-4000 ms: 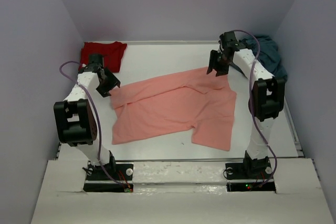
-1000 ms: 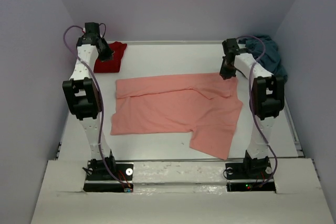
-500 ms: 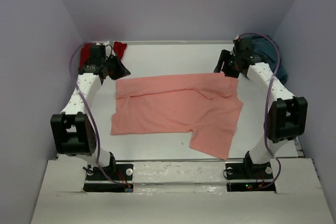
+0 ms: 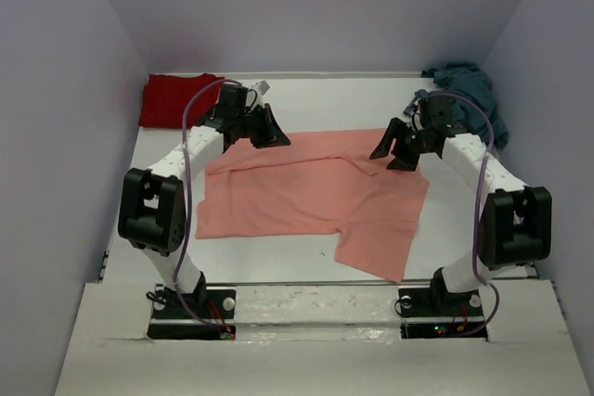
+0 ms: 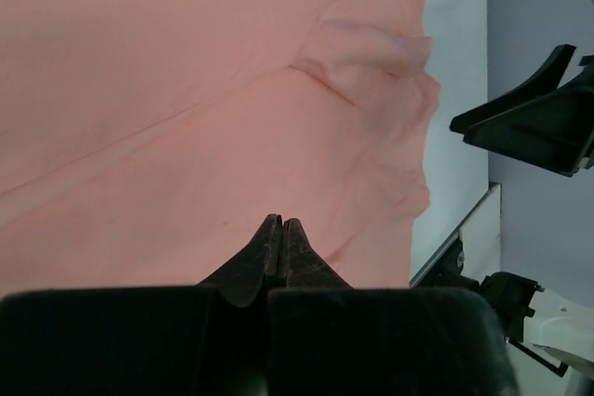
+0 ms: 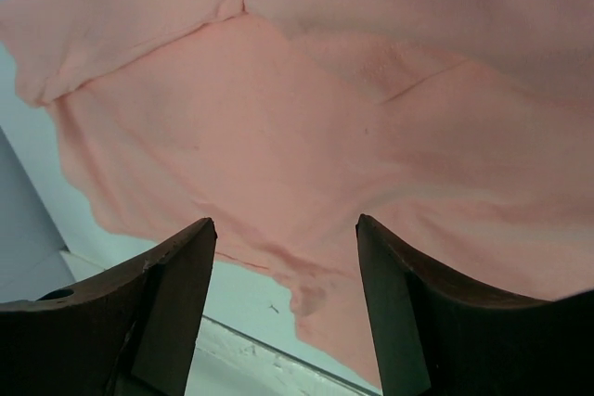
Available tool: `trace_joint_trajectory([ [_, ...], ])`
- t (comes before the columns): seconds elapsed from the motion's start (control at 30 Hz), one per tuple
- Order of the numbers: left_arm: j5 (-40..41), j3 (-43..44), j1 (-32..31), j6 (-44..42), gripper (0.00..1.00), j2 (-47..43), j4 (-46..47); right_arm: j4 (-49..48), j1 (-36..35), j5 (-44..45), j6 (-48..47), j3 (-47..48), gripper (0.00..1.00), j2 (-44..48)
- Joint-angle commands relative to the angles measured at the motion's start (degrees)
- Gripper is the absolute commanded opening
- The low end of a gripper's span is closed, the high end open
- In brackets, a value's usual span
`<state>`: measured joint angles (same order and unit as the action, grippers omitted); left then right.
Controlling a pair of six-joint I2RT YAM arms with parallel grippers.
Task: Fold and stack the t-shirts
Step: Fold the tshirt
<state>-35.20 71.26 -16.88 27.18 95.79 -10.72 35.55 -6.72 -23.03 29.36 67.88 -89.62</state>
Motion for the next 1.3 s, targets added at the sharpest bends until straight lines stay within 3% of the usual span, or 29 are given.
trace_joint_trajectory([
  [0.0, -2.7, 7.6, -4.5, 3.5, 0.00, 3.1, 4.7, -4.1, 1.8, -5.2, 3.8, -2.5, 0.68, 1.8],
  [0.2, -1.1, 17.6, -12.7, 5.6, 0.01, 13.0, 3.1, -5.1, 2.9, -4.1, 3.0, -4.7, 0.66, -1.6],
  [0.5, 1.9, 34.5, -22.0, 4.4, 0.07, 25.7, -5.1, -6.4, 13.2, -3.5, 2.1, -4.6, 0.65, -3.0],
  [0.8, 5.6, 31.1, -24.9, 4.9, 0.40, 24.6, -6.7, -6.3, 14.3, -0.4, 1.3, -4.6, 0.65, -5.0],
  [0.97, 6.6, 31.0, -25.3, 4.0, 0.52, 25.7, -8.2, -8.0, 14.8, 1.6, 1.0, -4.4, 0.64, -7.1],
  [1.27, 5.8, 32.7, -25.6, 4.1, 0.51, 31.2, -8.1, -8.9, 15.9, 1.4, 0.8, -2.9, 0.63, -8.7],
])
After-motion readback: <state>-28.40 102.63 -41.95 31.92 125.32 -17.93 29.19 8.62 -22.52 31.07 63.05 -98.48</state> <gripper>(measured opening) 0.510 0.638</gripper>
